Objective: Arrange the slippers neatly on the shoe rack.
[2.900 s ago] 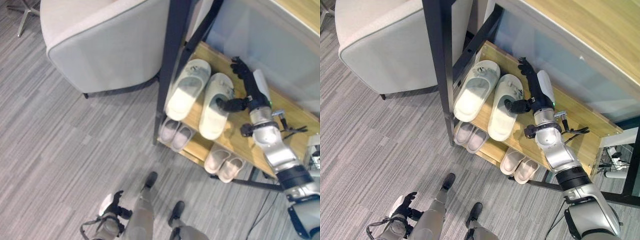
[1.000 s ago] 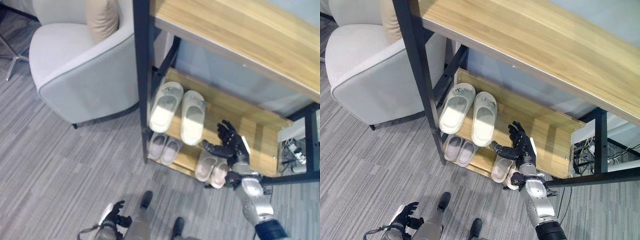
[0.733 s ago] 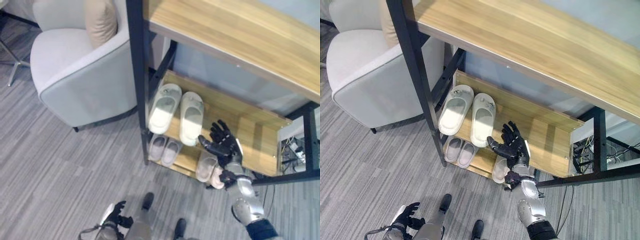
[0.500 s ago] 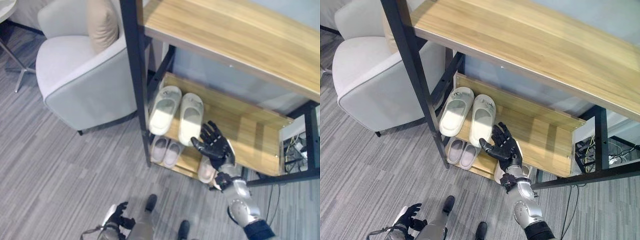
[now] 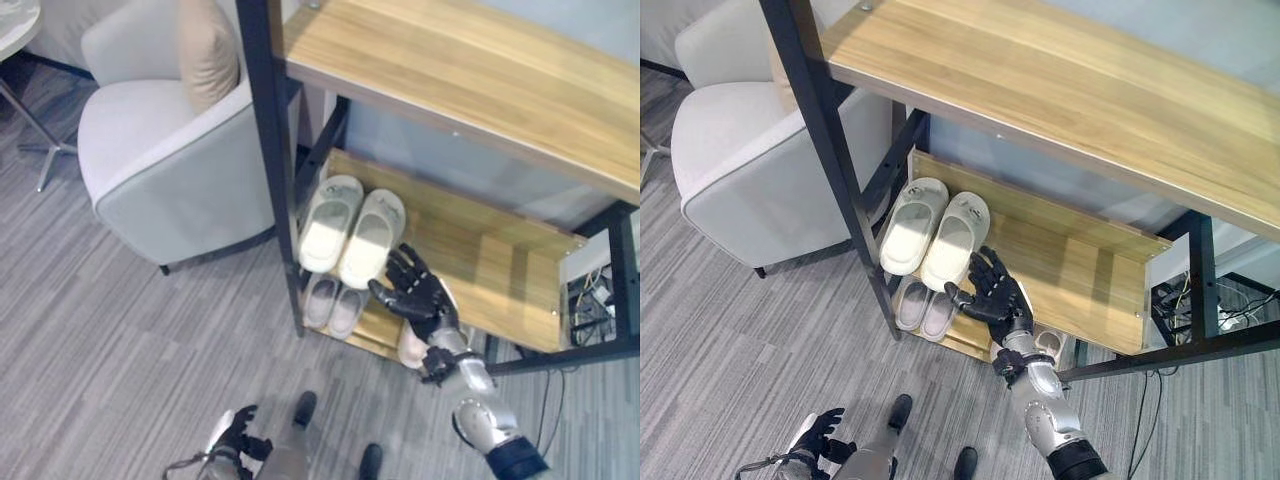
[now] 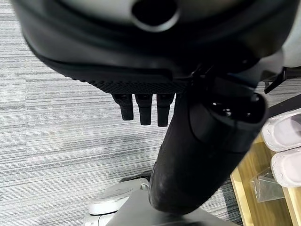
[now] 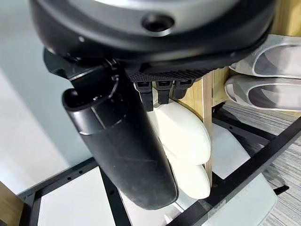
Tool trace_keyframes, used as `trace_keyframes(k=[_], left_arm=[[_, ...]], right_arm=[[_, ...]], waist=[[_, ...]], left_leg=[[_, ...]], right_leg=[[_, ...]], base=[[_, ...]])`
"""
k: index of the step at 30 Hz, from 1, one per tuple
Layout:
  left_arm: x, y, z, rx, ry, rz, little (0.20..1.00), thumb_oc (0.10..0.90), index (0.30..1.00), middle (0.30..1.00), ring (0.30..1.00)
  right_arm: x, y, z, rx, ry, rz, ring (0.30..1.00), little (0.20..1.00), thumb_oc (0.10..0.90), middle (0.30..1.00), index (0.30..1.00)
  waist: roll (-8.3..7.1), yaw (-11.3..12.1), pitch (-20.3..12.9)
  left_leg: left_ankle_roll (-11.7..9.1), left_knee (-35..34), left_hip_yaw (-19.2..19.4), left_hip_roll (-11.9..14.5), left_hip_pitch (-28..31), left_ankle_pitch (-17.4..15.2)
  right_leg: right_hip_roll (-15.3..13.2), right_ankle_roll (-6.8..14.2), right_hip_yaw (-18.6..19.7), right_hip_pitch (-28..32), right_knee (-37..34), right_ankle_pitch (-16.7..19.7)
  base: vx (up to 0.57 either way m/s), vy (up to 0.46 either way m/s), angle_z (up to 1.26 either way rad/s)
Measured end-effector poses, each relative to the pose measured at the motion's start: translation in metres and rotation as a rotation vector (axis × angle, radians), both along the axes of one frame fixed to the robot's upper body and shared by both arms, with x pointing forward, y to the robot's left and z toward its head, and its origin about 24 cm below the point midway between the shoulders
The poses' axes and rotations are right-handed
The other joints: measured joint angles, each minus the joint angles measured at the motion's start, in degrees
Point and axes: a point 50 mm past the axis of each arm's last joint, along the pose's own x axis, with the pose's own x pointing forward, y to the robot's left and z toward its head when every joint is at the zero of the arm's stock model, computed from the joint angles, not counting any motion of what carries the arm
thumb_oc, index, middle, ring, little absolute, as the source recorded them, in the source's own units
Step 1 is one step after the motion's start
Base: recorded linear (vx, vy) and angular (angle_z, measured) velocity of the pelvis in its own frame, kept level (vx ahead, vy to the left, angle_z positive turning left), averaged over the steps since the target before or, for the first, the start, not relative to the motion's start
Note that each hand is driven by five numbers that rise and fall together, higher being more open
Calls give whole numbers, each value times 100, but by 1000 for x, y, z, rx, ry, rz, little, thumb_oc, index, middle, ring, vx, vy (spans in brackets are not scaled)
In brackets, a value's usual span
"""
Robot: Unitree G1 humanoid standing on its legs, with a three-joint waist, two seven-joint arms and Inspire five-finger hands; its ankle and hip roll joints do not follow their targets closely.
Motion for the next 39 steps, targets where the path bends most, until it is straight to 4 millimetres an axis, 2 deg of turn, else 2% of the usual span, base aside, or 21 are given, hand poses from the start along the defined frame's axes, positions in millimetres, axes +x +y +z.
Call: trace_keyframes(k=[4,6,10,12,16,17,21,23,25,27,31,32,34,37,39], left_arm=[[-1,2,0,12,-2,19,900,800,900,900,900],[-2,-2,-2,-2,-1,29,900,800,900,900,900],[-8,1,-3,-1,14,51,900,800,900,900,900],[-22,5,-7,-1,45,83,900,800,900,900,900],[-41,9,-11,-6,87,136,900,800,900,900,900],[-46,7,-13,-13,100,143,900,800,900,900,900],[-54,6,-15,-20,124,140,900,800,900,900,900],[-59,6,-16,-25,140,136,900,800,900,900,900],[-62,4,-17,-34,154,122,900,800,900,900,900],[-68,2,-19,-41,173,117,900,800,900,900,900],[-70,0,-19,-58,180,124,900,800,900,900,900],[-68,2,-19,-58,179,121,900,800,900,900,900],[-71,-1,-20,-78,189,129,900,800,900,900,900],[-79,0,-22,-88,210,151,900,800,900,900,900],[-83,1,-23,-87,244,153,900,800,900,900,900]], right_arm=[[-1,-1,-1,-25,5,2,900,900,800,900,900],[-2,-5,-2,-77,-3,-4,900,900,800,900,900],[-6,-15,-3,-174,-15,-20,900,900,800,900,900],[-20,-27,-5,-249,-22,-52,900,900,800,900,900],[-31,-48,1,-406,-56,-77,900,900,800,900,900],[-37,-57,3,-502,-66,-66,900,900,800,900,900],[-50,-65,16,-692,-135,-1,900,900,800,900,900],[-60,-63,15,-743,-143,55,900,900,800,900,900],[-76,-59,-1,-746,-85,124,900,900,800,900,900],[-81,-59,-14,-732,-25,135,900,900,800,900,900],[-96,-69,-56,-728,184,130,900,900,800,900,900],[-105,-75,-70,-735,267,119,900,900,800,900,900],[-136,-92,-118,-764,547,45,900,900,800,900,900],[-167,-104,-145,-786,748,-14,900,900,800,900,900],[-196,-111,-163,-799,932,-76,900,900,800,900,900]], waist=[[27,-3,-17],[77,2,-44],[125,-13,-72],[134,-48,-79],[171,-229,-100],[183,-232,-109],[245,-373,-178],[262,-462,-205],[283,-521,-371],[311,-523,-421],[413,-713,-599],[436,-712,-610],[482,-801,-653],[522,-878,-675],[582,-991,-735]], left_leg=[[-2,0,0,-2,66,-9],[2,-1,-7,-3,69,-13],[5,-2,-8,-7,108,-14],[29,-3,-1,-26,236,-42],[47,-4,61,-47,337,-55],[66,-9,92,-52,400,-69],[76,-25,158,-50,494,-78],[84,-27,161,-50,635,-96],[79,-30,243,-37,768,-142],[77,-32,298,-29,847,-161],[69,-31,376,-7,883,-161],[71,-30,428,12,910,-163],[68,-31,532,48,970,-185],[70,-30,706,101,1058,-231],[50,-32,817,145,1111,-266]], right_leg=[[-2,4,-2,65,0,-3],[-4,5,-16,72,0,-5],[-36,7,-23,112,1,-6],[-66,25,-19,238,0,-21],[-107,39,27,319,1,-31],[-123,41,31,378,1,-31],[-144,51,56,429,0,-33],[-148,54,52,571,1,-36],[-155,46,128,637,-1,-68],[-157,37,183,700,-2,-80],[-152,17,263,672,-1,-147],[-148,28,329,662,-4,-147],[-133,42,437,664,11,-153],[-126,45,644,657,-2,-127],[-109,37,733,667,-29,-107]], base=[[0,0,0],[7,-8,2],[0,0,0],[0,0,0],[-8,-18,-6],[-13,-4,-10],[-35,-21,-8],[-38,-29,-3],[-49,-24,-17],[-46,-29,-18],[-55,-39,-10],[-107,-67,-26],[-100,-98,-30],[-35,-66,-33],[-30,-75,-33]])
